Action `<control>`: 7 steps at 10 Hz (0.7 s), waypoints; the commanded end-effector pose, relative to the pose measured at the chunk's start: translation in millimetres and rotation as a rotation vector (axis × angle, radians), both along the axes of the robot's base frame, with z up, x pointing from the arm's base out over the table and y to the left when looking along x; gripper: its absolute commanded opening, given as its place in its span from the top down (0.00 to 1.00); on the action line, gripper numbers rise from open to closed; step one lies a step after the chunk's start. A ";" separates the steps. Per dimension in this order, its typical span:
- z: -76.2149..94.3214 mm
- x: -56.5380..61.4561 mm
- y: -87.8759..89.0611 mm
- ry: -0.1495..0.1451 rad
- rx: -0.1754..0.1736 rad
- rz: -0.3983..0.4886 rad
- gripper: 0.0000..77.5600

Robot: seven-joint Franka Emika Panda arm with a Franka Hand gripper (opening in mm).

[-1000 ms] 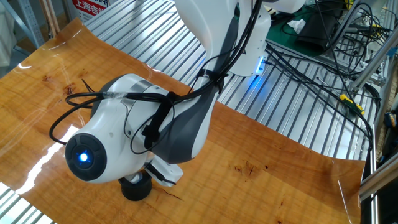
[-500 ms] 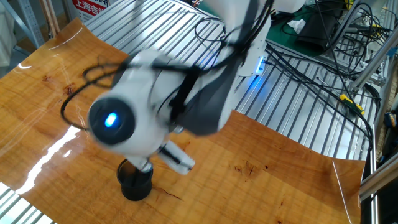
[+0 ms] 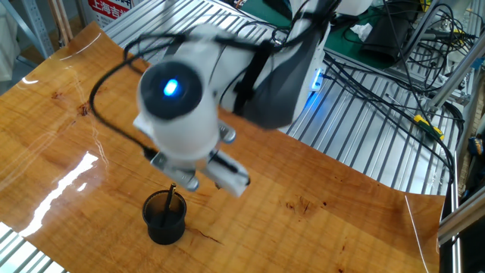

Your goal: Put the pen into the pen holder

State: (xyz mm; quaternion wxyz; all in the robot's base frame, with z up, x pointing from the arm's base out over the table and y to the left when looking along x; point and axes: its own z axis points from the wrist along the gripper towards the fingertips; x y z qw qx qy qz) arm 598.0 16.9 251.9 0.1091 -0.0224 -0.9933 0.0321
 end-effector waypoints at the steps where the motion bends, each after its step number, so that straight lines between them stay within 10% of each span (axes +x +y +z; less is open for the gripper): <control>1: 24.0 -4.7 1.4 -0.174 0.053 0.079 0.00; 3: 24.1 -4.7 1.4 -0.188 0.107 0.061 0.00; 7: 23.6 -4.6 1.6 -0.176 0.085 0.053 0.00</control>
